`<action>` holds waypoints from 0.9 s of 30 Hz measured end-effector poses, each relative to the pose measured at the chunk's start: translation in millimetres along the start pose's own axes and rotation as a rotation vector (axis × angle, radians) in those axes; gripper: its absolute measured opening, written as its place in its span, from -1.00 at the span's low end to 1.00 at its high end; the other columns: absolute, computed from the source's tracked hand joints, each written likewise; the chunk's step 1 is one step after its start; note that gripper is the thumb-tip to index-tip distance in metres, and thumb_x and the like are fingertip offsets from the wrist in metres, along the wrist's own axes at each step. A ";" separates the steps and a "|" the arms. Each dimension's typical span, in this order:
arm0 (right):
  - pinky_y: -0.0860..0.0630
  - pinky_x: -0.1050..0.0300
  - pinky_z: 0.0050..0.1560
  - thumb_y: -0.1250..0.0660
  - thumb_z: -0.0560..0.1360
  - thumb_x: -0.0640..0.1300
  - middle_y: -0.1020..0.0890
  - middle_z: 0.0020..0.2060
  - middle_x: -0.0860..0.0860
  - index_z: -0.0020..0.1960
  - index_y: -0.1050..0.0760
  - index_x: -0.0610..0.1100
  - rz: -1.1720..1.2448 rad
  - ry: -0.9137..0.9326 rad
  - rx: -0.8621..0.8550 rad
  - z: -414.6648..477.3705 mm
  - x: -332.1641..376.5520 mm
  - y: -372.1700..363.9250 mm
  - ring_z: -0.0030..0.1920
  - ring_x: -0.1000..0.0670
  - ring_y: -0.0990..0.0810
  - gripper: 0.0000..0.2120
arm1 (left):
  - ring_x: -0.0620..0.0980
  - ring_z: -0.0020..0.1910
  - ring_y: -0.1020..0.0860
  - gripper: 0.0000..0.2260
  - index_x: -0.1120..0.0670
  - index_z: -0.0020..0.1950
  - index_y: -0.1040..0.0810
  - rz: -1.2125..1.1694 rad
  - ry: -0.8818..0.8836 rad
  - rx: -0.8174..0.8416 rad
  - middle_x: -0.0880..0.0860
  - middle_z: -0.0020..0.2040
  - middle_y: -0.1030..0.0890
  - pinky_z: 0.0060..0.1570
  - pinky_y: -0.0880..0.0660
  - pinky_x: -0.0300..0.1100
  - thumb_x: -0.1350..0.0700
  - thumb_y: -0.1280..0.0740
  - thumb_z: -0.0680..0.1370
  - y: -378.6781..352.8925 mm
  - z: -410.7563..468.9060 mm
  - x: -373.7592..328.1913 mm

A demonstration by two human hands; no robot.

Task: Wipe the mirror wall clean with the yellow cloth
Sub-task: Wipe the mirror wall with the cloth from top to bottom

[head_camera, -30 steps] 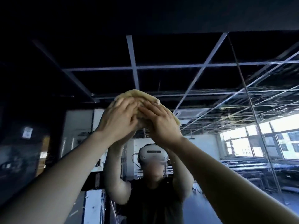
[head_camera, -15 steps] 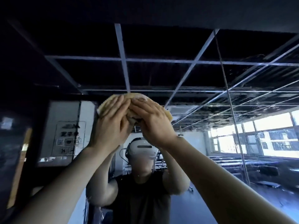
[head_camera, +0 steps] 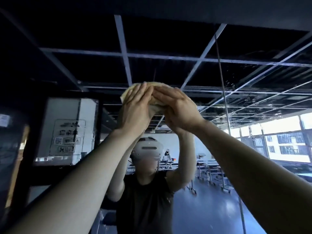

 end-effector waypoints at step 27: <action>-0.37 -0.07 0.32 -0.08 0.45 -0.14 -0.46 0.35 0.01 0.35 -0.47 -0.11 0.144 -0.487 -0.431 -97.8 -80.7 45.9 0.39 0.01 -0.37 -0.51 | 0.04 0.50 -0.11 -0.53 0.11 0.48 -0.23 -0.106 -0.303 0.041 0.09 0.51 -0.19 0.42 0.18 -0.24 0.33 -0.16 0.57 -62.0 35.5 -121.0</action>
Point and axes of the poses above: each hand's wrist, its own z-axis towards the middle knuckle, its own y-axis out of the back of the hand, x = y × z, the point moved 9 cm from there along z, towards the middle knuckle
